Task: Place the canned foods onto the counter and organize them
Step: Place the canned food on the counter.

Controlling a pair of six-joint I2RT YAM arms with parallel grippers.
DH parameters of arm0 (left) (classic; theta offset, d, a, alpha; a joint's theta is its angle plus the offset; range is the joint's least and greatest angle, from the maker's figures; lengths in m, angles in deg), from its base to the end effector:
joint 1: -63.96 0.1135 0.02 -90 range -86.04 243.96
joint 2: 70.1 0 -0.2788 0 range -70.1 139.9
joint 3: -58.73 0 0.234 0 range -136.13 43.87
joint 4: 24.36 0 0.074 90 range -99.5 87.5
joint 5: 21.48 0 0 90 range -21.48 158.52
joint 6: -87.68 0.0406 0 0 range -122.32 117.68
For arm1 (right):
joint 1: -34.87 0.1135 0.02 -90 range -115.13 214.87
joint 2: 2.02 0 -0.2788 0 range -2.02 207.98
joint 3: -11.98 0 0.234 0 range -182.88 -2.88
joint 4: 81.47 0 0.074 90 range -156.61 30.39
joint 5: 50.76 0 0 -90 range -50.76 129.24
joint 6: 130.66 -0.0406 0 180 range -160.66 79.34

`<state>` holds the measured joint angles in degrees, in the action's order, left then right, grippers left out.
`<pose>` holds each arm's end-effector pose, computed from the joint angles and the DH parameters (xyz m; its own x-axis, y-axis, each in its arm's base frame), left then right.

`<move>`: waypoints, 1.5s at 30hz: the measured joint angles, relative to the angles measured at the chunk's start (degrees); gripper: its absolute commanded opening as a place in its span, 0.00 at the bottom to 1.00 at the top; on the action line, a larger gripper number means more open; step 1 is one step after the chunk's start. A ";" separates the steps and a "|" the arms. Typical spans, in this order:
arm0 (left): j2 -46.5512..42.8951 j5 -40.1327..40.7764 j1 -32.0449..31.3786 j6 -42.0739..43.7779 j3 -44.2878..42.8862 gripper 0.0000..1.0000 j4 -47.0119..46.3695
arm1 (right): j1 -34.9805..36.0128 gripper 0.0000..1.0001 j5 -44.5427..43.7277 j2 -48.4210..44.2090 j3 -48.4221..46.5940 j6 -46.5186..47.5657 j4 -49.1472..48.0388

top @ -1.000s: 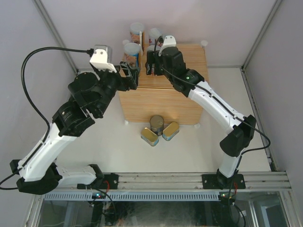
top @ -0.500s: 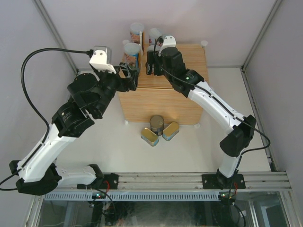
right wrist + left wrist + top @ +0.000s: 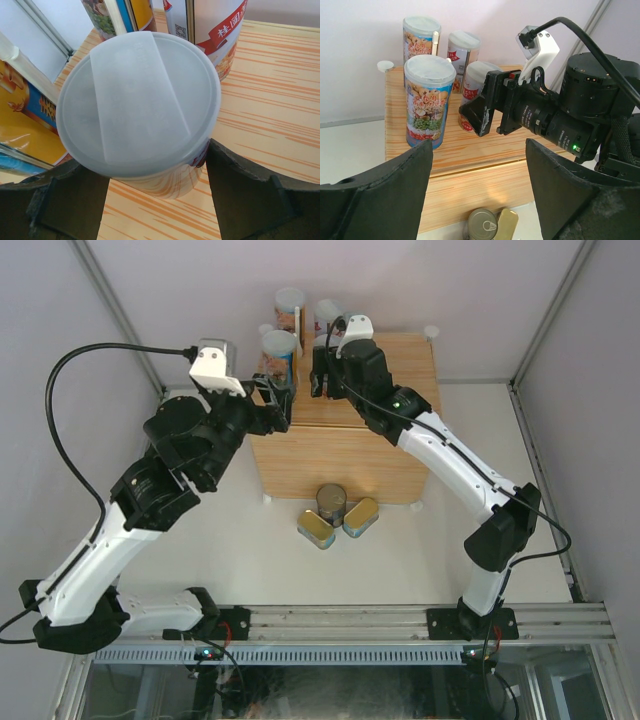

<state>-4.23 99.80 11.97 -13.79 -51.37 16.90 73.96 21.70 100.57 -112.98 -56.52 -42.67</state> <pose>0.1288 -0.1306 0.5368 -0.0391 -0.2259 -0.9734 0.3533 0.9080 -0.2250 0.3223 0.2460 0.4428 -0.3142 0.0805 -0.9459 -0.3025 0.9360 0.1801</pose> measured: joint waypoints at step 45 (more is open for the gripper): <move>-3.28 0.04 0.76 -2.08 1.01 0.79 2.84 | 4.55 0.93 -3.85 -13.42 9.62 1.57 3.72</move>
<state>-7.51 99.85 12.74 -15.86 -50.37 19.74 78.51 17.85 87.15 -103.36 -54.95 -38.95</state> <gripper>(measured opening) 0.789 0.941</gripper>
